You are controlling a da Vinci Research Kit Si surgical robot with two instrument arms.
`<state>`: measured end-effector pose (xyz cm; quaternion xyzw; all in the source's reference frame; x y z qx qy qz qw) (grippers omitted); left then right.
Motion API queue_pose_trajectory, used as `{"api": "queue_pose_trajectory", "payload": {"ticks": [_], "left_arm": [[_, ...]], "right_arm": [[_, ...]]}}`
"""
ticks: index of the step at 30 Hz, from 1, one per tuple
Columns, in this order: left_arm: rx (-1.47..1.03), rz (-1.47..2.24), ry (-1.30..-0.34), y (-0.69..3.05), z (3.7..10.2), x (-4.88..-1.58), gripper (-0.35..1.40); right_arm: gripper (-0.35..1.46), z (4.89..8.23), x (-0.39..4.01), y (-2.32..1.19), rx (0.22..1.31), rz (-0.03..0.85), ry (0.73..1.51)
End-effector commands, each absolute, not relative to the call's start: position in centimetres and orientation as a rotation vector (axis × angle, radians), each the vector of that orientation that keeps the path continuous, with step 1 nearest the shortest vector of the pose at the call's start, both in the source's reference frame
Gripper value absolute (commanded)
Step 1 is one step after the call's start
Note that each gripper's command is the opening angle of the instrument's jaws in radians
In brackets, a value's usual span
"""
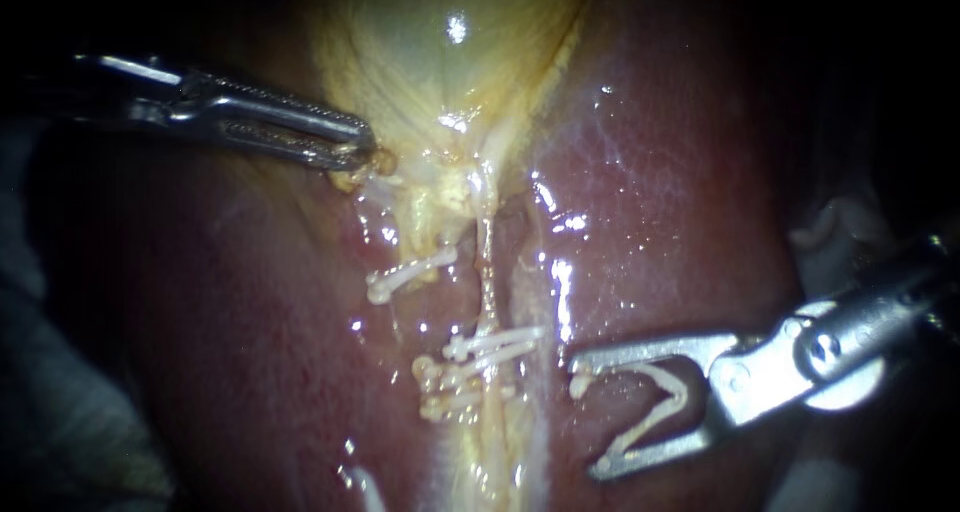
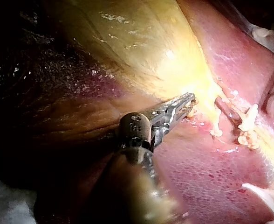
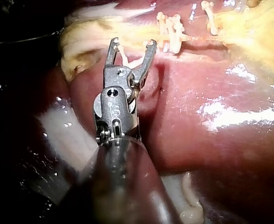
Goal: Clipping third clip right tube
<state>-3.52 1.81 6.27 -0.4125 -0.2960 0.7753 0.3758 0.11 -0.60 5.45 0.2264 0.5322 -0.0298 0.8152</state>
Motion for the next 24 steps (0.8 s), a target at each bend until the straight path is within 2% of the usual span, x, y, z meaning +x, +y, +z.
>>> {"api": "queue_pose_trajectory", "payload": {"ticks": [1, 4, 13, 19, 24], "left_arm": [[-1.056, 1.984, -0.76, 1.82, 6.25, -3.5, -0.35], [-1.057, 1.983, -0.768, 1.88, 6.15, -3.38, -0.35], [-1.051, 1.94, -0.702, 2.19, 5.64, -2.74, -0.35], [-1.049, 1.937, -0.696, 2.18, 5.64, -2.72, -0.35], [-1.048, 1.936, -0.693, 2.16, 5.63, -2.74, -0.35]], "right_arm": [[0.5, 5.45, 0.11, -0.6, 0.483, -0.063, 1.135], [0.5, 5.45, 0.11, -0.6, 0.483, -0.063, 1.135], [0.5, 5.45, 0.11, -0.59, 0.483, -0.063, 1.136], [0.5, 5.45, 0.15, -0.57, 0.483, -0.069, 1.134], [0.5, 5.45, 0.24, -0.44, 0.539, 0.032, 1.116]]}}
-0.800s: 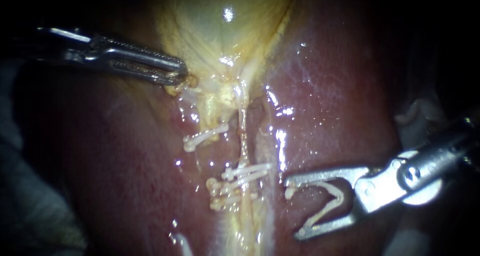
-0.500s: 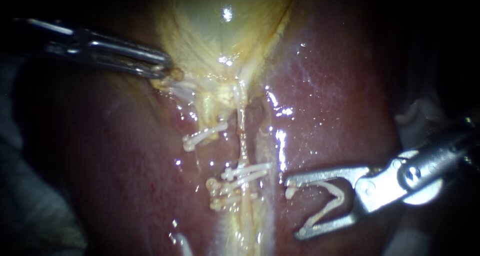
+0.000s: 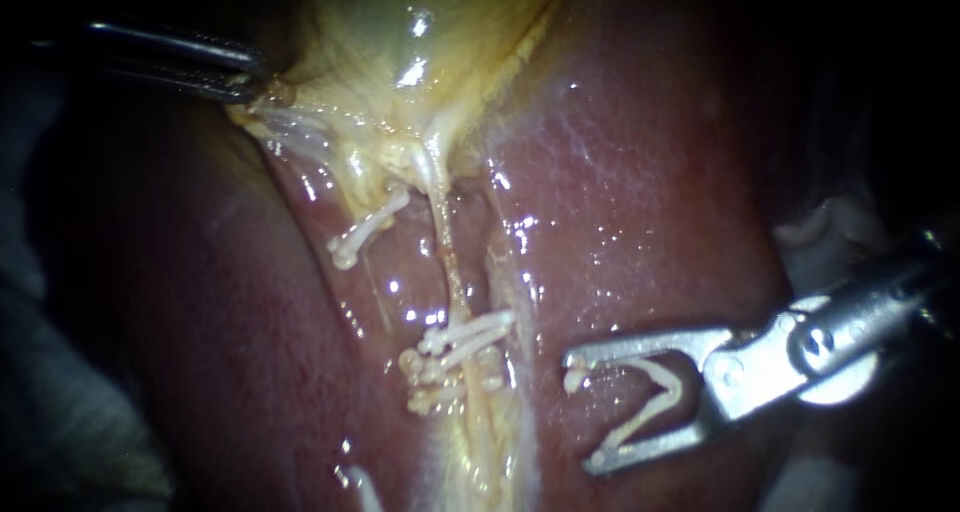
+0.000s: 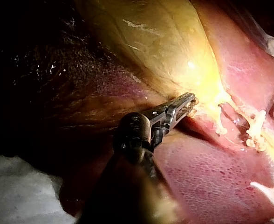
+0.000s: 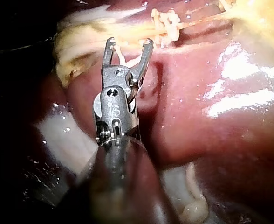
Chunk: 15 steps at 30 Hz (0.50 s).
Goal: Clipping third clip right tube
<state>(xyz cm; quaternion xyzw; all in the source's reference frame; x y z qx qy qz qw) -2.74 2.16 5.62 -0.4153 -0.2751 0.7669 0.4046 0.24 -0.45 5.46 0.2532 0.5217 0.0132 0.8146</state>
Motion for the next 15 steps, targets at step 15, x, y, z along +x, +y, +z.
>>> {"api": "queue_pose_trajectory", "payload": {"ticks": [15], "left_arm": [[-1.047, 1.935, -0.692, 2.15, 5.61, -2.75, -0.35]], "right_arm": [[0.49, 5.94, 0.52, 0.31, 0.787, 0.486, 1.058]]}}
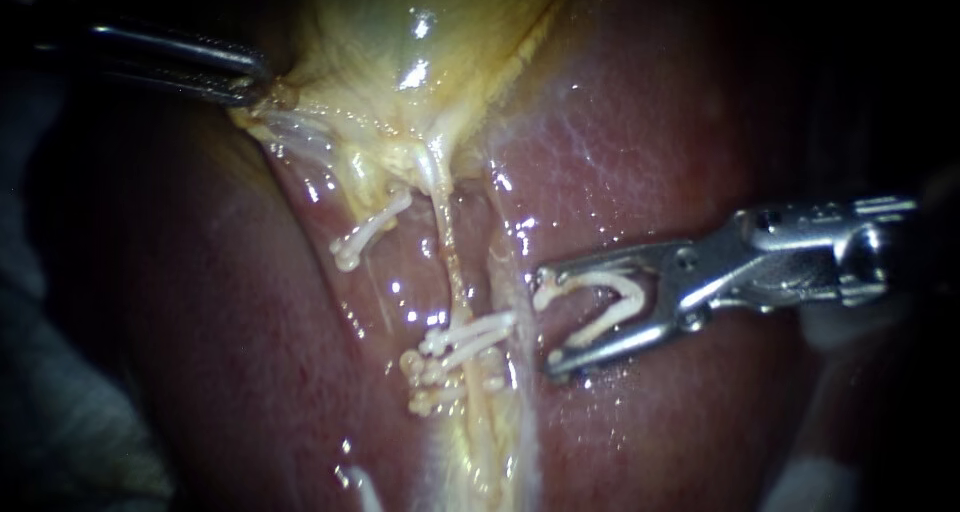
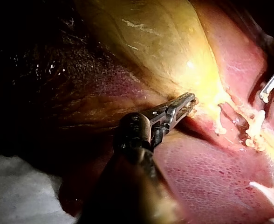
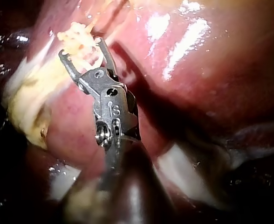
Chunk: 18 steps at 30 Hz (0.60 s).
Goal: Clipping third clip right tube
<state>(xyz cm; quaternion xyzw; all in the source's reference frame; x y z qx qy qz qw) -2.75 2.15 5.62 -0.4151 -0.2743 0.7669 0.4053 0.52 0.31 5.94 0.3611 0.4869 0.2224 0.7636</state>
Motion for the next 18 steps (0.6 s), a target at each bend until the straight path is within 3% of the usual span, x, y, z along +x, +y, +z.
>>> {"api": "queue_pose_trajectory", "payload": {"ticks": [1, 6, 18], "left_arm": [[-1.047, 1.935, -0.692, 2.15, 5.61, -2.75, -0.35], [-1.047, 1.935, -0.692, 2.14, 5.61, -2.75, -0.35], [-1.046, 1.934, -0.687, 2.13, 5.59, -2.75, -0.35]], "right_arm": [[0.49, 5.98, 0.54, 0.35, 0.797, 0.505, 1.061], [0.49, 6.18, 0.64, 0.54, 0.844, 0.597, 1.068], [0.49, 6.54, 0.98, 0.47, 0.86, 0.666, 1.047]]}}
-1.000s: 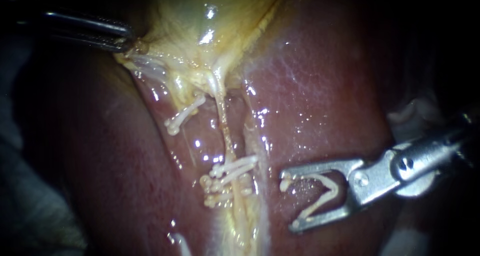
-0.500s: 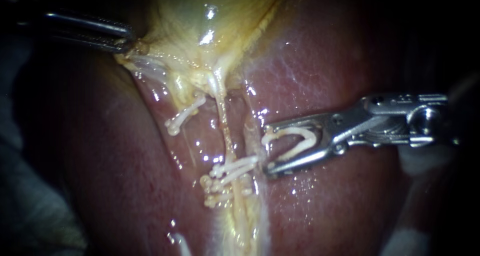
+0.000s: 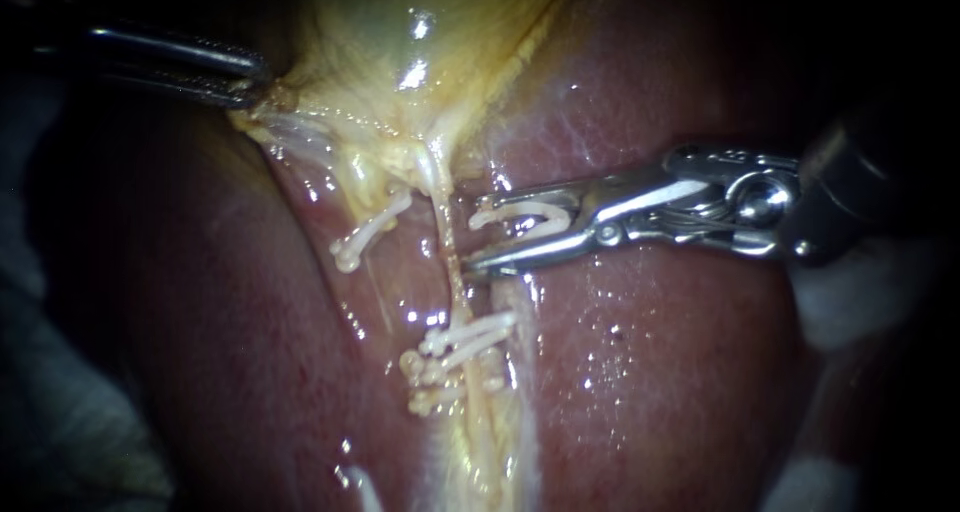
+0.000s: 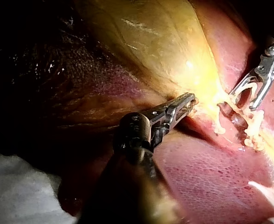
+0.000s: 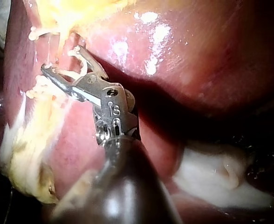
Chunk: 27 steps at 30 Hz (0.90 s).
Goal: Clipping third clip right tube
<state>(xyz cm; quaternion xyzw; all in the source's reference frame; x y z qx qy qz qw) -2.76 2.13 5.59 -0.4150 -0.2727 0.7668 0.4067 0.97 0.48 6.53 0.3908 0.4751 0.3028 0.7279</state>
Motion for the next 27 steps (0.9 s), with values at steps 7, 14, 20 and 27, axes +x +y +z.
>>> {"api": "queue_pose_trajectory", "payload": {"ticks": [7, 14, 20, 27], "left_arm": [[-1.046, 1.934, -0.687, 2.12, 5.59, -2.76, -0.35], [-1.046, 1.934, -0.687, 2.12, 5.58, -2.76, -0.35], [-1.046, 1.934, -0.687, 2.12, 5.58, -2.76, -0.35], [-1.046, 1.934, -0.687, 2.12, 5.58, -2.76, -0.35]], "right_arm": [[0.49, 6.68, 1.18, 0.33, 0.875, 0.699, 1.056], [0.49, 6.62, 1.31, 0.28, 0.921, 0.746, 1.164], [0.47, 6.42, 1.32, 0.35, 0.963, 0.777, 1.272], [0.4, 6.3, 1.28, 0.41, 1.02, 0.823, 1.289]]}}
